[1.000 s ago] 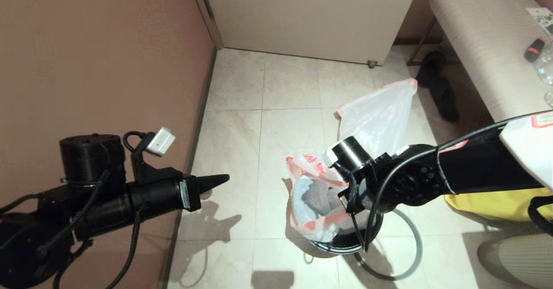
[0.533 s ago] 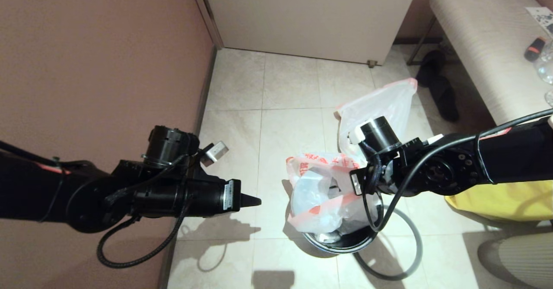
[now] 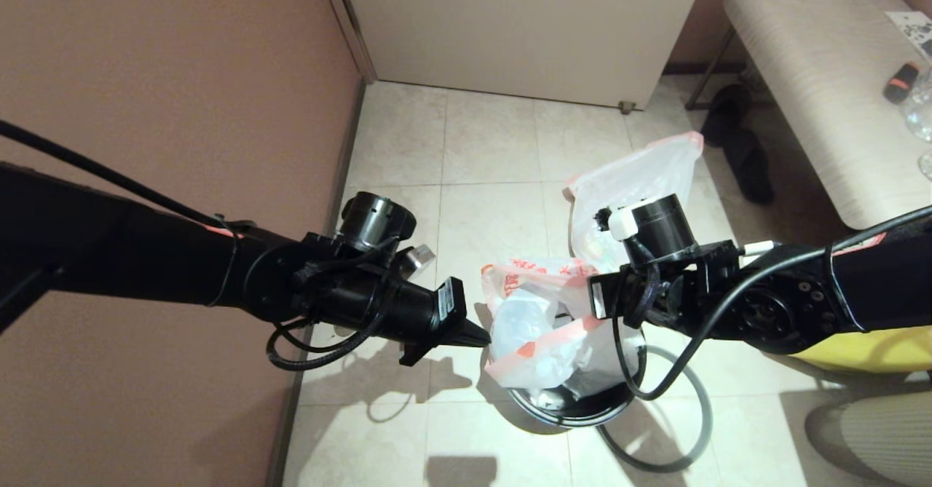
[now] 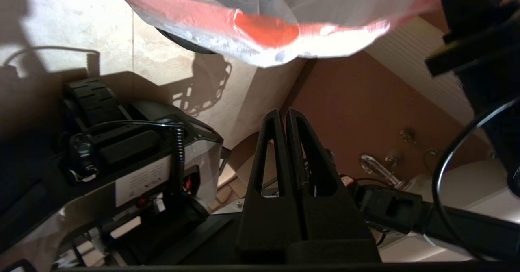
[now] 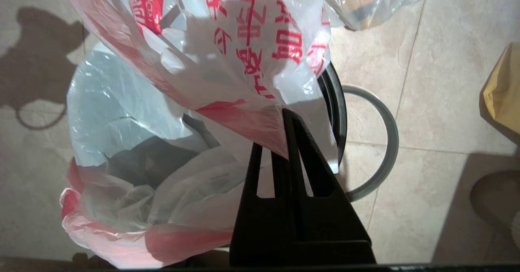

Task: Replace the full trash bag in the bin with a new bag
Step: Put the new garbage bag on the trash can

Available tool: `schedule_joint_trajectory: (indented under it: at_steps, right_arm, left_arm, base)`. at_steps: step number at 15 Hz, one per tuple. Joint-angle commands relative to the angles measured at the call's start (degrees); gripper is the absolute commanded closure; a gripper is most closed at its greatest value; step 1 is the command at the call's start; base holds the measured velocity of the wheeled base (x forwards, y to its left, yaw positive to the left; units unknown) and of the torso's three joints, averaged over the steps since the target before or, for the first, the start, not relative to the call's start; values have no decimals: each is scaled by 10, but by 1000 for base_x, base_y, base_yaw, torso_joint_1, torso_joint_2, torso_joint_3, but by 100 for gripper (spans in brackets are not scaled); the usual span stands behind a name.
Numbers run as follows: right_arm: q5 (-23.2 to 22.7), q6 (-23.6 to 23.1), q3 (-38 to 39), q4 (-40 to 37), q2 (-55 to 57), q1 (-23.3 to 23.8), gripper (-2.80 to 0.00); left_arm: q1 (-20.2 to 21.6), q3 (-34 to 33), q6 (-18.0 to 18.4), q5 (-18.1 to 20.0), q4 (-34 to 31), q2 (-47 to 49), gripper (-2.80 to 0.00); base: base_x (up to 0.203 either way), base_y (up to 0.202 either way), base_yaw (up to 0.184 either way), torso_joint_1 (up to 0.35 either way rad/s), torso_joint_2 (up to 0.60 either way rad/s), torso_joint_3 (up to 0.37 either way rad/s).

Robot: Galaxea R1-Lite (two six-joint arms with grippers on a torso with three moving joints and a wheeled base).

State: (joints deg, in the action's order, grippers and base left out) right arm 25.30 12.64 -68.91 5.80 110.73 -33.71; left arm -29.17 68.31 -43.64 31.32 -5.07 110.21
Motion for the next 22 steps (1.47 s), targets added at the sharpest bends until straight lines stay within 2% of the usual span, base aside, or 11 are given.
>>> schedule_joint_trajectory:
  at_steps: [1,5,7,10,15,18,20,22]
  right_arm:
    - [2,-1,16,0,-9,-1,0]
    - [6,-31,94,1,-20,7,0]
    - [6,-34,110,0,-22,26,0]
    - [5,-56,155,0,-27,57,0]
    - [0,-58,180,5,-3,89,0]
    - [-12,-60,181,6,1,101,0]
    - [-16,-61,180,7,0,106,0]
    - [-30,-76,178,9,-2,122,0]
  left_arm:
    - [-3,7,-4,-2,1,39,0]
    - [0,9,6,-61,14,88,0]
    - [1,3,18,-89,32,102,0]
    - [1,2,18,-107,47,116,0]
    - [0,20,18,-165,55,154,0]
    - [-6,39,17,-186,62,173,0]
    - [-10,43,17,-184,99,182,0]
    - [-7,102,23,-190,108,203,0]
  base:
    - [0,0,0,0,0,0]
    - [0,0,0,0,0,0]
    - [0,0,0,0,0,0]
    - [0,0,0,0,0,0]
    - [0,0,0,0,0,0]
    - [0,0,0,0,0,0]
    - [0,0,0,0,0,0]
    - [0,0,0,0,0,0]
